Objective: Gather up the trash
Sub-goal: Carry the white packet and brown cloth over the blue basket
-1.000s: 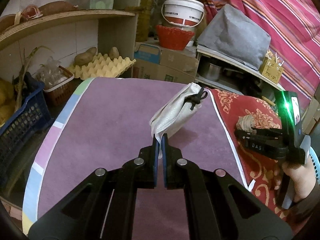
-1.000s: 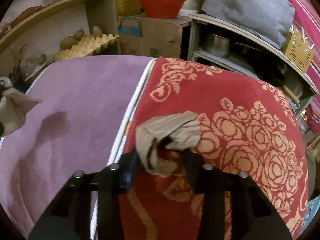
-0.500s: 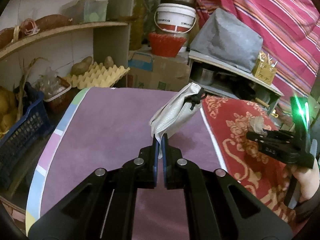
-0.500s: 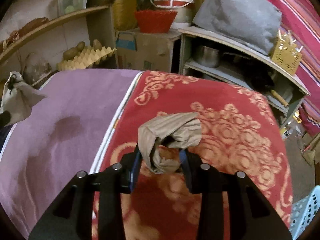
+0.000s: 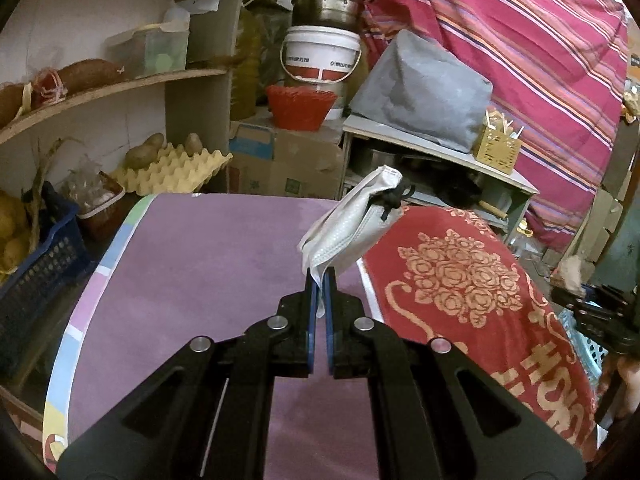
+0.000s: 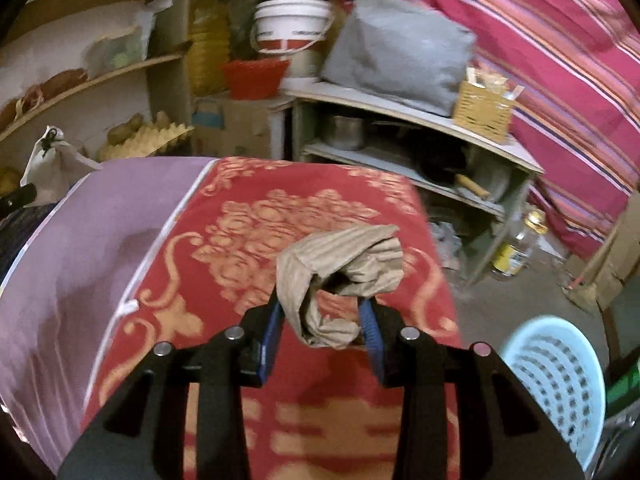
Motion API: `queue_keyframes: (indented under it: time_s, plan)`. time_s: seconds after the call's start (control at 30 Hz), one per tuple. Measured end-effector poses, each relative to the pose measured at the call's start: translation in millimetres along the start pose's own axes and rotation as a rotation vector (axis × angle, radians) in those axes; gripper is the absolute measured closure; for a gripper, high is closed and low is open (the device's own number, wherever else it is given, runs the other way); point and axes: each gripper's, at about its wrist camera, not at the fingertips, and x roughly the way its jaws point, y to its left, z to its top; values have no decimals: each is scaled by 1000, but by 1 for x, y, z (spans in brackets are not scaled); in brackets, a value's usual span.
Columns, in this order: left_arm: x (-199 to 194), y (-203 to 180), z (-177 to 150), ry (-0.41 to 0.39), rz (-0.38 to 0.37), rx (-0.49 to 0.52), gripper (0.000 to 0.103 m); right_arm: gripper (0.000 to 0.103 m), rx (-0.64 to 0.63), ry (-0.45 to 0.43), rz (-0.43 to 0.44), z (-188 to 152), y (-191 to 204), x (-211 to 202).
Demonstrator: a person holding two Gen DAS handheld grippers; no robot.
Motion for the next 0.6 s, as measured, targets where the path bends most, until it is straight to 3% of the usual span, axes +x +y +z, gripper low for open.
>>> queue_keyframes:
  time_s: [0.17, 0.6]
  plan:
    - [-7, -26, 1, -12, -5, 25, 101, 66, 43, -20, -53, -16, -42, -20]
    - [-16, -122, -2, -32, -77, 134, 101, 66, 111, -8, -79, -58, -122, -46]
